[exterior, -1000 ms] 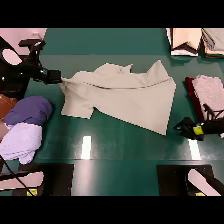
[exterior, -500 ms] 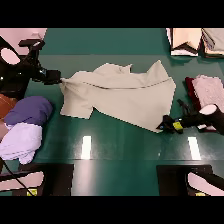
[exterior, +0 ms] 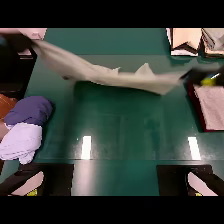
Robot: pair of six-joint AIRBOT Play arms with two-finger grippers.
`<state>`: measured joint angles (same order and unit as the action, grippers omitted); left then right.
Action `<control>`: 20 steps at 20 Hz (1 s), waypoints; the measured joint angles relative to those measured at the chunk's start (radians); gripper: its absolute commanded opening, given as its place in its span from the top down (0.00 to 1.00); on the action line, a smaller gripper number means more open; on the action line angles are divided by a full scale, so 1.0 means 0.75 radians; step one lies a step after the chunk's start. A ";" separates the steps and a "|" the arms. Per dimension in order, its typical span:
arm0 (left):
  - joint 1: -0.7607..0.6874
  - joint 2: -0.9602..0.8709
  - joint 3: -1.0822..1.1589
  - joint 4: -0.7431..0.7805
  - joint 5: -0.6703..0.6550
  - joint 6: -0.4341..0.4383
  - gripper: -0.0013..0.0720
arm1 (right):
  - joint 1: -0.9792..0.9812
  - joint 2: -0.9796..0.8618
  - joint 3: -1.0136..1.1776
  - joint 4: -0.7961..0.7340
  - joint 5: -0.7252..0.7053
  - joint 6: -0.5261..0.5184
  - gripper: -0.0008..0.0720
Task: Fold the shirts.
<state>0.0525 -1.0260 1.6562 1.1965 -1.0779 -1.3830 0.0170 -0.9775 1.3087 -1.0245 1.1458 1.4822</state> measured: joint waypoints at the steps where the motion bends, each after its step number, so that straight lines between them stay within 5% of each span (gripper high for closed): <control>1: 0.000 0.044 0.089 -0.001 0.012 -0.001 0.95 | -0.035 0.037 0.135 -0.008 0.013 0.000 0.96; 10: 0.001 0.242 0.674 -0.021 0.050 -0.104 0.96 | -0.395 0.145 1.003 -0.024 0.274 0.002 0.96; 16: 0.000 0.230 0.427 -0.082 -0.065 -0.139 0.95 | -0.486 0.087 0.883 0.000 0.415 0.031 0.96; 20: -0.001 0.094 0.074 -0.134 -0.150 -0.141 0.95 | -0.326 -0.111 0.683 -0.116 0.491 0.049 0.96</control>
<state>0.0521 -0.9554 1.7119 1.0962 -1.1900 -1.4887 -0.2276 -1.0611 1.8210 -1.1118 1.5139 1.5192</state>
